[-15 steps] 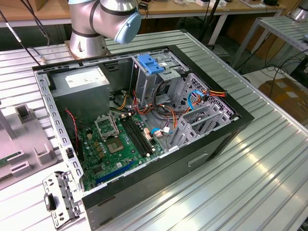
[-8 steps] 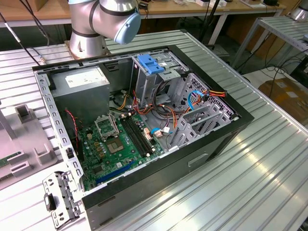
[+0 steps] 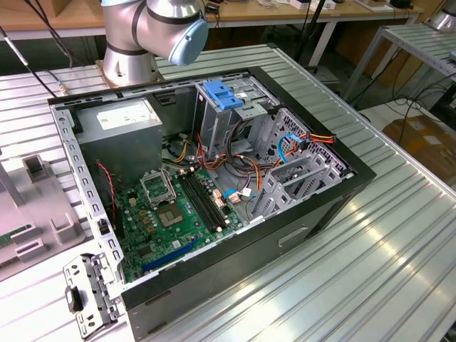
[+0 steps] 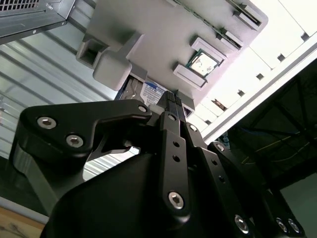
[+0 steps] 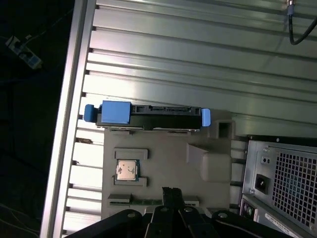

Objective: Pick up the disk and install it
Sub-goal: 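Pick up the disk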

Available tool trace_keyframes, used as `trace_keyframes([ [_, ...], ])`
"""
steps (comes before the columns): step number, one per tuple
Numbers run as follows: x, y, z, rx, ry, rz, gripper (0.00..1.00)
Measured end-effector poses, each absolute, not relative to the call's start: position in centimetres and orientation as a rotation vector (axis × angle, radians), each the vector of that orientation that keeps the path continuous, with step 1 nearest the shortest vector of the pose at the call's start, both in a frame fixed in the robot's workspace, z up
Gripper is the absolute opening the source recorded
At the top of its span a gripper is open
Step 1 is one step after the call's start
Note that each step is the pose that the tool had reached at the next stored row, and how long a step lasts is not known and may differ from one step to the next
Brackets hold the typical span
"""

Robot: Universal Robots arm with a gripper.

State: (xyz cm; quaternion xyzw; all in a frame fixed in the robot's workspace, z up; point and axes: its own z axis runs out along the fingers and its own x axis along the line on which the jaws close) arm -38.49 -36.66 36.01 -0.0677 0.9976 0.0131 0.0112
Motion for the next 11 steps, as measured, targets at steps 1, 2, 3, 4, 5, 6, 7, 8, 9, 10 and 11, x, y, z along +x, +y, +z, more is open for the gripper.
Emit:
trace_keyframes([
  [1,-38.49,-36.66,36.01,-0.22,3.111,0.041,0.11],
  [2,-38.49,-36.66,36.01,-0.235,3.11,0.041,0.11],
  [3,-38.49,-36.66,36.01,-0.243,3.11,0.041,0.11],
  [4,-38.49,-36.66,36.01,-0.251,3.109,0.041,0.11],
  [5,-38.49,-36.66,36.01,-0.261,3.108,0.041,0.11],
  [6,-38.49,-36.66,36.02,-0.268,3.108,0.041,0.11],
  [7,-38.49,-36.66,36.01,-0.278,3.107,0.042,0.11],
  [8,-38.49,-36.66,36.01,-0.287,3.106,0.042,0.11],
  [9,-38.49,-36.66,36.01,-0.302,3.105,0.042,0.11],
  [10,-38.49,-36.66,36.01,-0.313,3.104,0.042,0.11],
  [11,-38.49,-36.66,36.01,-0.321,3.103,0.042,0.11],
])
